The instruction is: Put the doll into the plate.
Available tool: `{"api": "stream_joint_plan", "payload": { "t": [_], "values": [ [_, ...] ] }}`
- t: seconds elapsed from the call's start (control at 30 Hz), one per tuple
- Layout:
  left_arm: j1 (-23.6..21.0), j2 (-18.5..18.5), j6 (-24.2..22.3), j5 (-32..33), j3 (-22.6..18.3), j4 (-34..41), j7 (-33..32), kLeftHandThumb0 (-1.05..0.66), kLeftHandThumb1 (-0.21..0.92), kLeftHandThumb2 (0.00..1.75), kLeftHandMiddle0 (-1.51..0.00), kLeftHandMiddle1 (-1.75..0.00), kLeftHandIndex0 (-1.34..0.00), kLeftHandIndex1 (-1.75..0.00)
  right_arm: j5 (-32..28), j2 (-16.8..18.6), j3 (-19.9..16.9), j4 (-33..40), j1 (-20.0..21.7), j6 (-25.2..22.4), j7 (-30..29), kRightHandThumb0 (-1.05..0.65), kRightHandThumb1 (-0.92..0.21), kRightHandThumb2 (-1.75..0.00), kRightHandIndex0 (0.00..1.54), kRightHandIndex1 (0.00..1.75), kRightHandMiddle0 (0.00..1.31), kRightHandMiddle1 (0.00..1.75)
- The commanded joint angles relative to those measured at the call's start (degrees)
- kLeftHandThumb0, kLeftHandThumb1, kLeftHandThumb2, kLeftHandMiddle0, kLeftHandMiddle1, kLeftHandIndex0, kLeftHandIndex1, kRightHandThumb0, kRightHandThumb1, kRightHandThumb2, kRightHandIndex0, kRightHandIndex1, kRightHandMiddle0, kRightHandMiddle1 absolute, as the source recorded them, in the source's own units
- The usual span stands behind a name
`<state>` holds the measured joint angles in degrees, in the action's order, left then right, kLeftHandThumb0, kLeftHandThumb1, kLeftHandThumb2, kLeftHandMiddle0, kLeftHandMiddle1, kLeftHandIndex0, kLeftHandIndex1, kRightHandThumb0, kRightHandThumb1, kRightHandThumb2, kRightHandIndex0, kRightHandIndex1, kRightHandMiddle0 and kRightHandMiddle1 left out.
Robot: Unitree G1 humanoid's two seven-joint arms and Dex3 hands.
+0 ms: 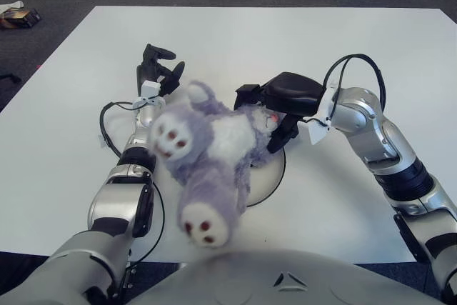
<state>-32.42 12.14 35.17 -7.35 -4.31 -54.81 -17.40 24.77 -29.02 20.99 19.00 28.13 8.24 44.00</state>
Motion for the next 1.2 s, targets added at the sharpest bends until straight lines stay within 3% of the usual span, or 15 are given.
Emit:
{"api": "stream_joint_plan", "payload": {
  "t": [0.0,0.17,0.3,0.67,0.87,1.17],
  "values": [
    [6.2,-2.0,-0.6,-0.8,0.8,-2.8,-0.5,-0.36,0.92,0.34,-0.67,-1.75,-0.39,-1.55,-4.0,-1.1,-2.3,2.0,0.3,-3.0,2.4,-0.66,-0.92,-0.02,0.28,0.0,0.33,0.06],
    [6.3,-2.0,-0.6,-0.8,0.8,-2.7,-0.5,-0.36,0.92,0.33,-0.67,-1.75,-0.39,-1.54,-5.1,-1.4,-2.6,2.7,0.4,-4.3,3.2,-0.68,-0.92,-0.01,0.25,0.0,0.31,0.04],
    [6.1,-1.9,-0.7,-0.8,0.8,-3.0,-0.5,-0.36,0.92,0.33,-0.67,-1.75,-0.4,-1.54,-9.9,-2.5,-5.8,5.3,0.5,-9.8,5.6,-0.67,-0.92,-0.01,0.25,0.0,0.31,0.03],
    [5.9,-1.5,-0.9,-0.9,0.9,-3.2,-0.3,-0.36,0.92,0.33,-0.68,-1.75,-0.4,-1.54,-14.9,-4.4,-7.9,7.5,2.3,-16.7,8.5,-0.67,-0.92,0.0,0.16,0.0,0.25,0.0],
    [5.8,-1.4,-1.2,-0.9,0.9,-3.2,-0.2,-0.36,0.92,0.33,-0.68,-1.75,-0.4,-1.54,-16.6,-4.9,-8.2,7.1,2.8,-17.6,8.7,-0.67,-0.9,0.0,0.04,0.0,0.21,0.0],
    [5.9,-1.5,-1.3,-1.0,1.0,-3.0,-0.3,-0.36,0.92,0.33,-0.68,-1.75,-0.4,-1.54,-16.0,-5.8,-8.6,7.0,3.2,-16.1,7.2,-0.67,-0.89,0.0,0.05,0.01,0.2,0.0]
  ]
}}
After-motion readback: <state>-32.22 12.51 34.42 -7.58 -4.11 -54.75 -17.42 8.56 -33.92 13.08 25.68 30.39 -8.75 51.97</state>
